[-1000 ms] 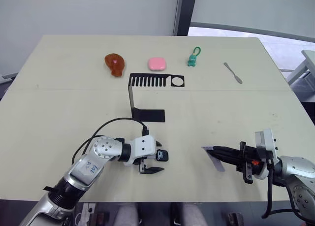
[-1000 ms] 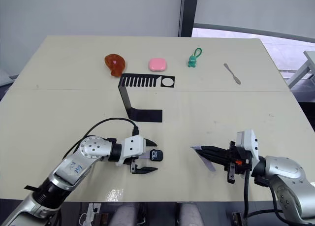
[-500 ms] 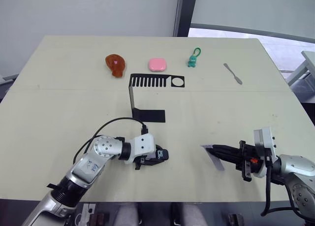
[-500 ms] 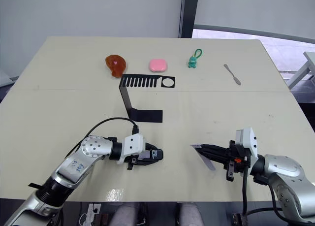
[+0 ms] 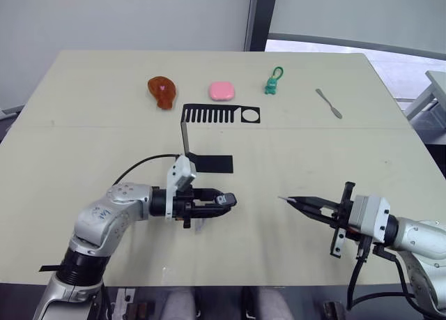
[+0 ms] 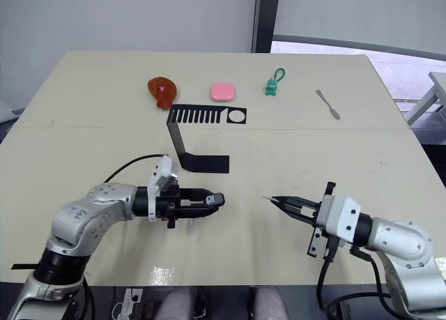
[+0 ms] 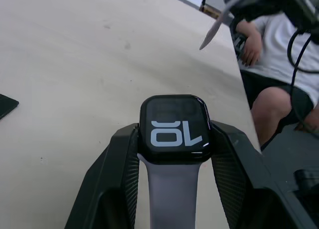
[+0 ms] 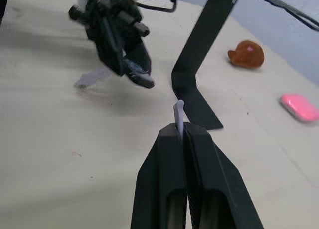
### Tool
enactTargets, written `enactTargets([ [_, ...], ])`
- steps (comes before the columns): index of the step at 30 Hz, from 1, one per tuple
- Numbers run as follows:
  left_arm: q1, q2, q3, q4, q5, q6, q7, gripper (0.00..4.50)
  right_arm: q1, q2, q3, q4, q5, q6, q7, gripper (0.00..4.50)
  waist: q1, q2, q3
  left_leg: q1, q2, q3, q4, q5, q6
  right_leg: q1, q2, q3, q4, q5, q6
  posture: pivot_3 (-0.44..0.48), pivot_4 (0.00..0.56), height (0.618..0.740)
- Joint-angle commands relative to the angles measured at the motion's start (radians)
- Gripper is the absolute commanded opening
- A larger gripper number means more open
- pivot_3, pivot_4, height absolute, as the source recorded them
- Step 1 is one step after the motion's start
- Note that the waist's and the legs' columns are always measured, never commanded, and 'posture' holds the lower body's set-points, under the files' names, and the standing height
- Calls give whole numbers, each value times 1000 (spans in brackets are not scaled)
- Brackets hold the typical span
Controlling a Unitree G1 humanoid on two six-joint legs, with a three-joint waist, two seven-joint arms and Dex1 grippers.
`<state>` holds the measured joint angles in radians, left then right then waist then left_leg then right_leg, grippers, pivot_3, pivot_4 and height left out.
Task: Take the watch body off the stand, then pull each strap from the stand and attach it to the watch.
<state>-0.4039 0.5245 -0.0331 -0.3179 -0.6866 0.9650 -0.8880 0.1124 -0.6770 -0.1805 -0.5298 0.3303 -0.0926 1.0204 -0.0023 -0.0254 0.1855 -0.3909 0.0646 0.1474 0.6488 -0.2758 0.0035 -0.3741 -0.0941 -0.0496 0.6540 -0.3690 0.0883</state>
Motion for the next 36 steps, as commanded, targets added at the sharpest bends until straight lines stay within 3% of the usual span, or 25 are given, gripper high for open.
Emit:
enactTargets([
  [1, -61, -27, 44, -14, -124, 132, 44, 1583, -29, 11, 37, -27, -56, -90, -28, 0, 0, 0, 0, 0, 0, 0, 0, 0, 0, 0, 0, 0, 0, 0, 0, 0, 150, 740],
  [10, -115, -60, 40, 8, -182, 242, 125, 1583, -66, 22, 87, 18, -129, -201, -78, 0, -1, 0, 0, 0, 0, 0, 0, 0, -1, 0, 1, 1, 1, 0, 0, 0, 150, 740],
  [36, -107, -95, 60, 0, -244, 296, 230, 1583, -104, 9, 136, 99, -174, -282, -97, 0, -1, 0, 0, 1, 0, 0, 1, 0, -1, 0, 1, 1, 1, 0, 0, 0, 150, 740],
])
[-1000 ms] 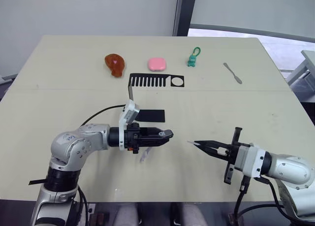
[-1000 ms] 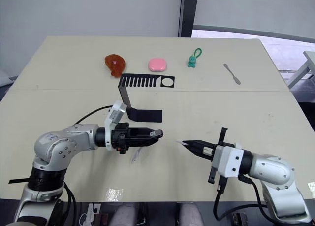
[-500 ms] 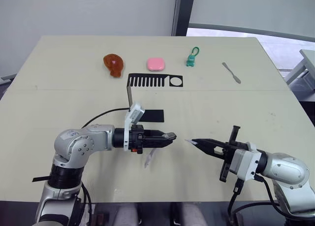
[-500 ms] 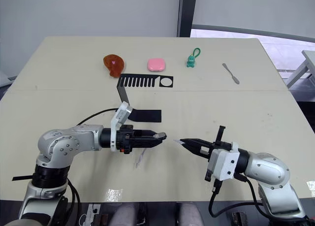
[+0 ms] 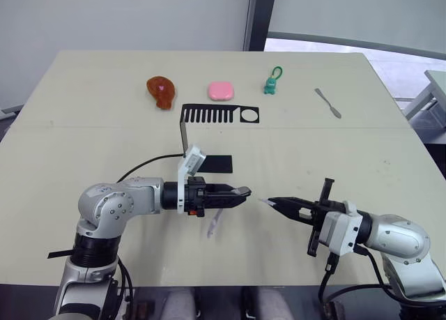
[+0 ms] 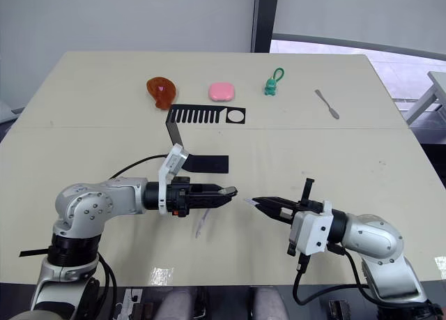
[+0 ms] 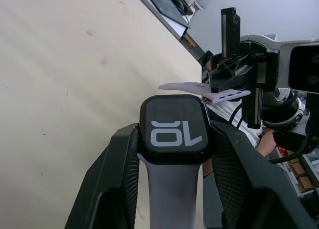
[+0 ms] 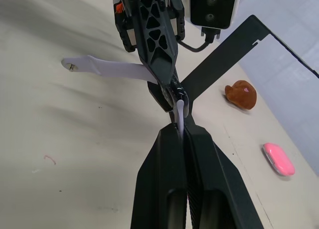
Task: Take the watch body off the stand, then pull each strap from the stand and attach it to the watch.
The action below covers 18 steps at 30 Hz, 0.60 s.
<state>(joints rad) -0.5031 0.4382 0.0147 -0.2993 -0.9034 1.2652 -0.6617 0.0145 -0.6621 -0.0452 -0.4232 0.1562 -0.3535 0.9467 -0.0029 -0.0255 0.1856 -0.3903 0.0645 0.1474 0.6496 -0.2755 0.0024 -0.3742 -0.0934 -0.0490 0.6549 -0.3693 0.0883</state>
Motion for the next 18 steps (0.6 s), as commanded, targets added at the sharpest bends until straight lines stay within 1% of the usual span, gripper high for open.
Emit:
enactTargets([
  [1, -6, -10, 10, -21, -28, -3, 7, 1583, -8, -5, 2, -7, -1, -20, -24, 0, 0, 0, 0, 0, 0, 0, 0, 0, 0, 0, 0, 0, 0, 0, 0, 0, 150, 740],
  [18, -5, -18, 2, -32, -33, 2, 23, 1583, -46, -4, 26, 19, -9, -23, -34, 0, -1, 0, 0, 0, 0, 0, 0, 0, 0, 0, 0, 0, 0, 0, 0, 0, 150, 740],
])
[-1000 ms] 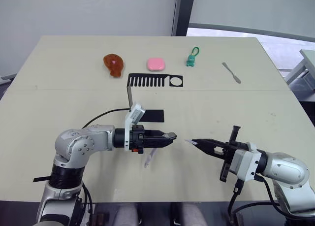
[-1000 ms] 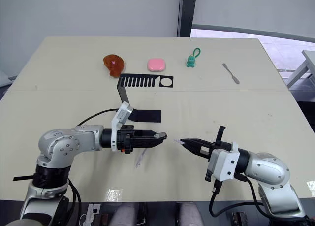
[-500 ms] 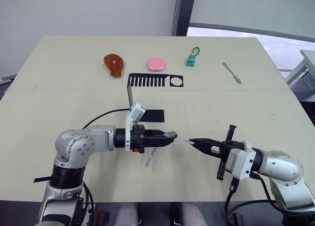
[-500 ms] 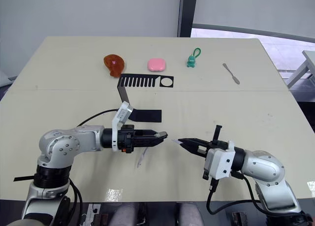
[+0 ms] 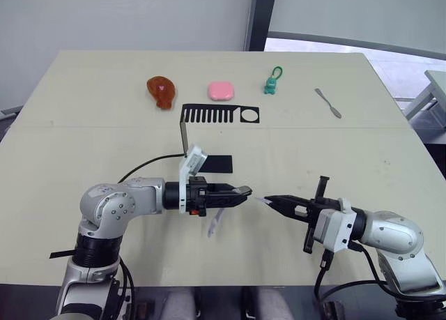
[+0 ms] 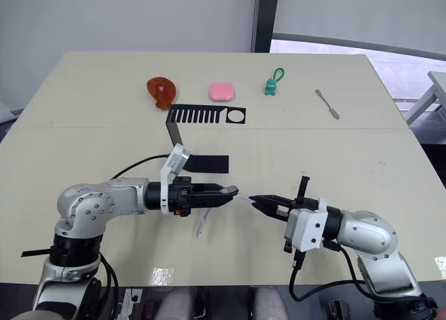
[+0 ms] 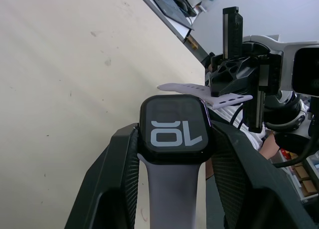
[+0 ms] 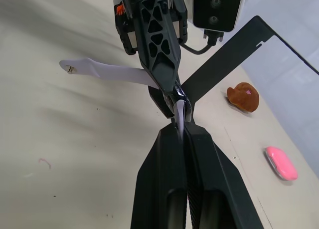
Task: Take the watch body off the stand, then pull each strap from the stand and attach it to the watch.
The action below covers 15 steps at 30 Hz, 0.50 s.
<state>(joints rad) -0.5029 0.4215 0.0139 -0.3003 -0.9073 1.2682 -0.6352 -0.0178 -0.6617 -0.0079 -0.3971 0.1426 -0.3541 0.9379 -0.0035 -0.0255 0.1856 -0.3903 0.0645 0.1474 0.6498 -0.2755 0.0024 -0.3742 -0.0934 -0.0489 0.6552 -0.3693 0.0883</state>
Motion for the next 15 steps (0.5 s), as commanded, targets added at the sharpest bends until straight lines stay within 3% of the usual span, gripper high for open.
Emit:
enactTargets([
  [1, -5, -1, 2, -30, -28, -1, -4, 1583, -18, -4, -10, -2, 4, -24, -25, 0, -1, 0, 0, 0, 0, 0, 0, 0, 0, 0, 0, 0, 0, 0, 0, 0, 150, 740],
  [15, -2, -3, -5, -28, -25, -7, -3, 1583, -30, 2, -2, 23, -1, -46, -30, 0, 0, 0, 0, 0, 0, 0, 0, 0, 0, 0, 0, 0, 0, 0, 0, 0, 150, 740],
])
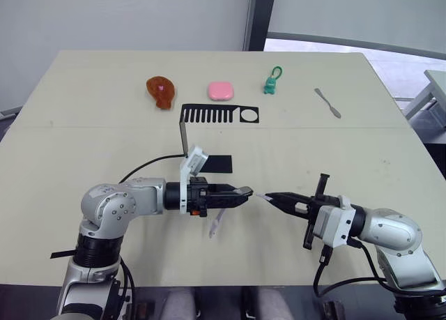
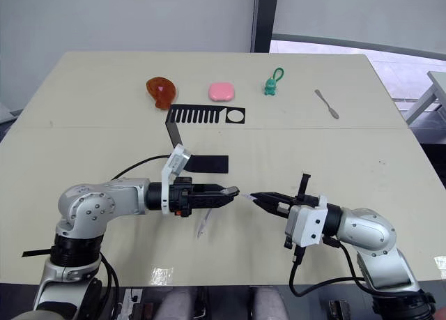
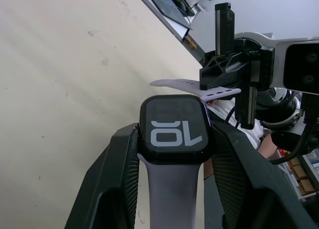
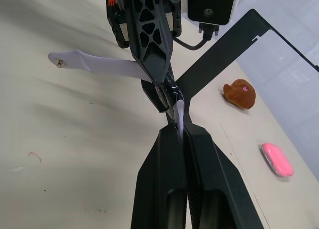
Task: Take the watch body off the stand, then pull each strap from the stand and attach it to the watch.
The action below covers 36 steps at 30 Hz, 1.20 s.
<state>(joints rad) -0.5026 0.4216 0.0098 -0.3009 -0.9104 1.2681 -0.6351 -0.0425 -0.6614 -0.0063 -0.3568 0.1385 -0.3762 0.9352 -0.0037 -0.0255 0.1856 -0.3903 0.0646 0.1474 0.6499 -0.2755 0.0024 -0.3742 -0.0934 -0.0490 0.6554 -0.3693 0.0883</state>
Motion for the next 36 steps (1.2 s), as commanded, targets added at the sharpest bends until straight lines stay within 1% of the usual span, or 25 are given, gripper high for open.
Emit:
enactTargets([
  [1, -3, -4, -2, -27, -21, -7, -3, 1583, -6, 2, -2, -17, 3, -24, -28, 0, 0, 0, 0, 0, 0, 0, 0, 0, 0, 0, 0, 0, 0, 0, 0, 0, 150, 740],
  [36, 8, -13, 9, -17, -28, -7, 10, 1583, -11, -1, 14, -14, 9, -34, -28, 0, 0, 0, 0, 0, 0, 0, 0, 0, 0, 0, 0, 0, 0, 0, 0, 0, 150, 740],
])
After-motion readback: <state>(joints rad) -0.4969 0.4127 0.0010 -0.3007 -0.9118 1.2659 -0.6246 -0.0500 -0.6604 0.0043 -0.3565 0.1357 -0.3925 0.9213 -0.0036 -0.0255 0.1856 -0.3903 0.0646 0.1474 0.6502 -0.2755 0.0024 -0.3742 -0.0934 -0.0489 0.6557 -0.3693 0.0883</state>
